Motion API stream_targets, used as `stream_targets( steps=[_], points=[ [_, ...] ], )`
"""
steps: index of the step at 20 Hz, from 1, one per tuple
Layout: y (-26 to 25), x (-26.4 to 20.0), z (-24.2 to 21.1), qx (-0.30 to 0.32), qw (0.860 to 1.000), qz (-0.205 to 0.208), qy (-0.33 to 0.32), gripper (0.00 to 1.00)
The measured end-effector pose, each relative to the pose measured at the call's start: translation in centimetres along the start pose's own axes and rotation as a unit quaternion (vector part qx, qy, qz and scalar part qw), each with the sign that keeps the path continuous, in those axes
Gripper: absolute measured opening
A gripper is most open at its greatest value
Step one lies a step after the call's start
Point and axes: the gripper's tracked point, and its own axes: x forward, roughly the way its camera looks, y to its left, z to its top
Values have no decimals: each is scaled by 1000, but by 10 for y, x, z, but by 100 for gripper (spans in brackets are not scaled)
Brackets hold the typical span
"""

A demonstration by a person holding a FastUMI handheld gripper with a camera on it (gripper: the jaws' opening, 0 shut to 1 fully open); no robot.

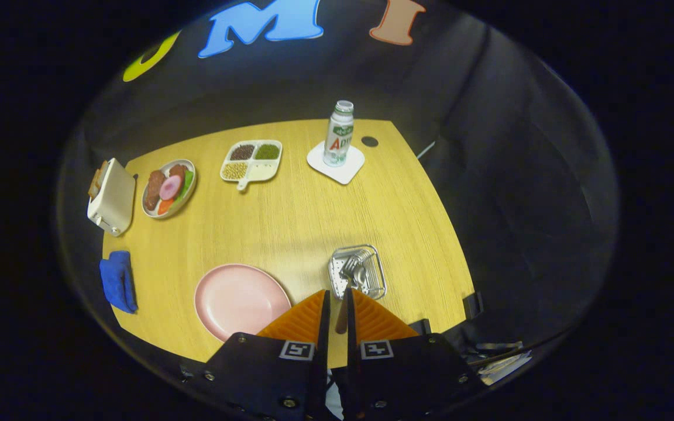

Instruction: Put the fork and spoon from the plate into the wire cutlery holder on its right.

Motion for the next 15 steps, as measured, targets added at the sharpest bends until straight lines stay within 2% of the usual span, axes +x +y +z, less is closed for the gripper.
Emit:
stream_targets(
  steps=[3,6,15],
  points=[
    [32,-29,37,-10,994,21,-107,14],
    [65,-64,69,-15,979,38,-200,14],
    [129,-162,97,-14,928,86,-363,14]
  ],
)
